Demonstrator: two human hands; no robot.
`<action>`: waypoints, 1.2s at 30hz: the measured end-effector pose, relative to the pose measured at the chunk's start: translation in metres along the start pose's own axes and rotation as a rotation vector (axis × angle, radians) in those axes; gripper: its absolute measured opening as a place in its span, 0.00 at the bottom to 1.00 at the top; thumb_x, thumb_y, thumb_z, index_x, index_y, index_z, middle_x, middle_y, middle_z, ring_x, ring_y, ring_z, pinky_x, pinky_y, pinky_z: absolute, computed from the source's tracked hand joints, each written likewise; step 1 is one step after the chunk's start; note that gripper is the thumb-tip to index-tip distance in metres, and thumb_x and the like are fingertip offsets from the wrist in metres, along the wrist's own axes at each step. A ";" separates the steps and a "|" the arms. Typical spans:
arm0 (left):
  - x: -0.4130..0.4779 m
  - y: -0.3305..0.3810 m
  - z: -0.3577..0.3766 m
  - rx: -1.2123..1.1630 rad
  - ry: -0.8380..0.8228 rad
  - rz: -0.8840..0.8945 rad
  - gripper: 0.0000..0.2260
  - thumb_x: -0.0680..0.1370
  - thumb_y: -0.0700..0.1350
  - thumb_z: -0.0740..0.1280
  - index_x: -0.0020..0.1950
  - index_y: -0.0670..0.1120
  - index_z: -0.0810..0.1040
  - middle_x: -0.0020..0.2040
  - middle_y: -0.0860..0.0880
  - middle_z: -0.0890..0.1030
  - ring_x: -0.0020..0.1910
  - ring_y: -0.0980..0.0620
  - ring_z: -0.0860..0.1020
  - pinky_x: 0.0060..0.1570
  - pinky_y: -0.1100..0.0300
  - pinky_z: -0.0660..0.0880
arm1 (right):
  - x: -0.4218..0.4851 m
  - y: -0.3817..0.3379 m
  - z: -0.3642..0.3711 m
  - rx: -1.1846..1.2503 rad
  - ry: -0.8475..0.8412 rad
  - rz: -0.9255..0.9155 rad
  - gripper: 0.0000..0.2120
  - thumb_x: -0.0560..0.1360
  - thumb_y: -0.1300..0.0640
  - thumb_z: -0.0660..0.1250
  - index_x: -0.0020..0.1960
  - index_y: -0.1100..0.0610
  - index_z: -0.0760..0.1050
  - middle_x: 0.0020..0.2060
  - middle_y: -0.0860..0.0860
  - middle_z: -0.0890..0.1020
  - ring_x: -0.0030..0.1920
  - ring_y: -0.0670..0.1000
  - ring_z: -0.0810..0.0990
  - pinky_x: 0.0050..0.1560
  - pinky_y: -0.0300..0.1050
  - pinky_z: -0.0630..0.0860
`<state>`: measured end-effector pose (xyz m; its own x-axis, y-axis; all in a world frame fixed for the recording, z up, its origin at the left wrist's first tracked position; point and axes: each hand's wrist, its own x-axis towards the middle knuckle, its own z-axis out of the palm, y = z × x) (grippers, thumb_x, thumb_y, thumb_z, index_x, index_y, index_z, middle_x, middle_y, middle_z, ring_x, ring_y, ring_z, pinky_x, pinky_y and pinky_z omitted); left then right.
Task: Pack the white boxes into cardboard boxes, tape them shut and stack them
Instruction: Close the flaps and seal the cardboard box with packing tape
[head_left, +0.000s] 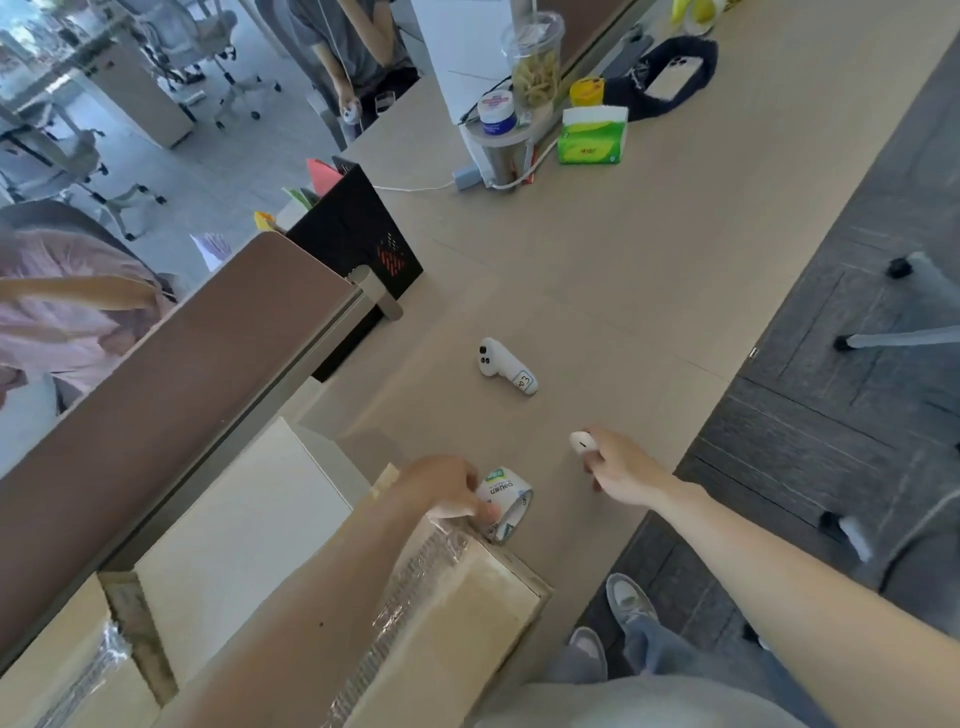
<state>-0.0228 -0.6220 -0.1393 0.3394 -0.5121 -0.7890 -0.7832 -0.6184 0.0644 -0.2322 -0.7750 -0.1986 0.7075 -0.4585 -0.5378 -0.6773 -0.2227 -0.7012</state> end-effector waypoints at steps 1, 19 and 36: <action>0.002 -0.001 -0.002 -0.043 -0.039 0.027 0.19 0.69 0.63 0.73 0.49 0.50 0.79 0.36 0.55 0.81 0.34 0.53 0.80 0.34 0.59 0.69 | -0.011 -0.003 0.001 0.031 -0.014 0.005 0.14 0.84 0.56 0.51 0.68 0.56 0.64 0.55 0.54 0.78 0.42 0.52 0.81 0.39 0.45 0.75; 0.031 -0.001 -0.002 -0.455 -0.196 0.461 0.08 0.79 0.38 0.69 0.40 0.42 0.77 0.29 0.53 0.78 0.27 0.58 0.75 0.32 0.66 0.71 | -0.120 -0.066 0.075 0.000 0.135 -0.019 0.12 0.84 0.53 0.51 0.48 0.59 0.66 0.30 0.49 0.74 0.29 0.49 0.75 0.35 0.48 0.69; 0.032 -0.008 -0.004 -0.551 -0.021 0.556 0.09 0.69 0.48 0.80 0.41 0.45 0.83 0.37 0.43 0.85 0.32 0.50 0.81 0.40 0.54 0.80 | -0.094 -0.089 0.097 -0.314 0.225 -0.069 0.12 0.83 0.53 0.54 0.42 0.55 0.63 0.31 0.49 0.69 0.34 0.55 0.70 0.37 0.52 0.66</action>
<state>-0.0035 -0.6360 -0.1626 -0.0409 -0.8257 -0.5627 -0.4617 -0.4838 0.7435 -0.2185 -0.6284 -0.1313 0.7153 -0.6025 -0.3539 -0.6831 -0.4962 -0.5359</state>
